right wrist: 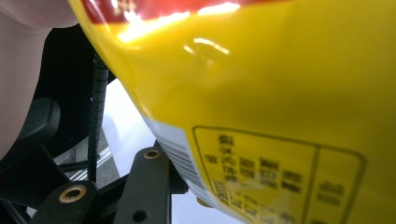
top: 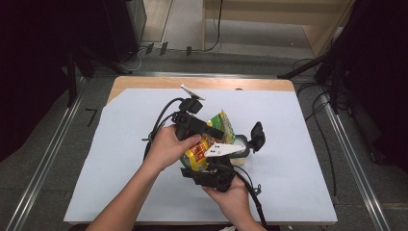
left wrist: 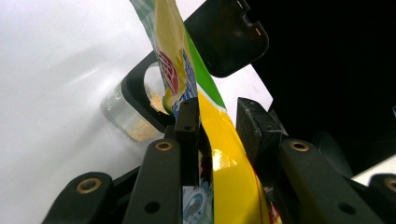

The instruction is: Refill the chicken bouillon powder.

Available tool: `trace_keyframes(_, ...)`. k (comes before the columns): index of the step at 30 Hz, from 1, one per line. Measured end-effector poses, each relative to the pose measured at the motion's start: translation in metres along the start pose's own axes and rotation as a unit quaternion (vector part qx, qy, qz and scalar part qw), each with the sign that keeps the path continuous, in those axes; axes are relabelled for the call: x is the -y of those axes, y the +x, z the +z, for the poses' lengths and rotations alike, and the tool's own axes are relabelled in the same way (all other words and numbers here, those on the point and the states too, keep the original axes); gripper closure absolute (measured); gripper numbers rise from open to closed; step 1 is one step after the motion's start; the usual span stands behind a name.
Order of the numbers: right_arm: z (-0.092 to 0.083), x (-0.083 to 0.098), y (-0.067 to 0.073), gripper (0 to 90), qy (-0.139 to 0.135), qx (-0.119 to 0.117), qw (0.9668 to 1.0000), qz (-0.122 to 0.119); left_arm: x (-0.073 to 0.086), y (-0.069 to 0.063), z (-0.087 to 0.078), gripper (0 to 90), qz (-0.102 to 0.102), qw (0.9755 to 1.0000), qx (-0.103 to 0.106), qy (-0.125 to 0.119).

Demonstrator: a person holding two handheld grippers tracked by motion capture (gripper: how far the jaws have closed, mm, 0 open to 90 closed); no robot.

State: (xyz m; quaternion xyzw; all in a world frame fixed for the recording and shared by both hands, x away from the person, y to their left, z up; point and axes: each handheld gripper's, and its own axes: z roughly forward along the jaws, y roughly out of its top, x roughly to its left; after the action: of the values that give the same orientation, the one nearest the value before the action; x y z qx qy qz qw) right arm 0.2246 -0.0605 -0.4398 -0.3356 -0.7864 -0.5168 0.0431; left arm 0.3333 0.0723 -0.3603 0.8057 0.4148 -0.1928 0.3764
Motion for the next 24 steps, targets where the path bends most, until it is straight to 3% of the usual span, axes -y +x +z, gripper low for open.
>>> trace_keyframes(24,0.0001,-0.0025,-0.0008,66.7,-0.005,-0.002,1.0,-0.004,-0.0007,-0.0033,-0.0031,72.2,0.002,0.9998,-0.017,-0.01)
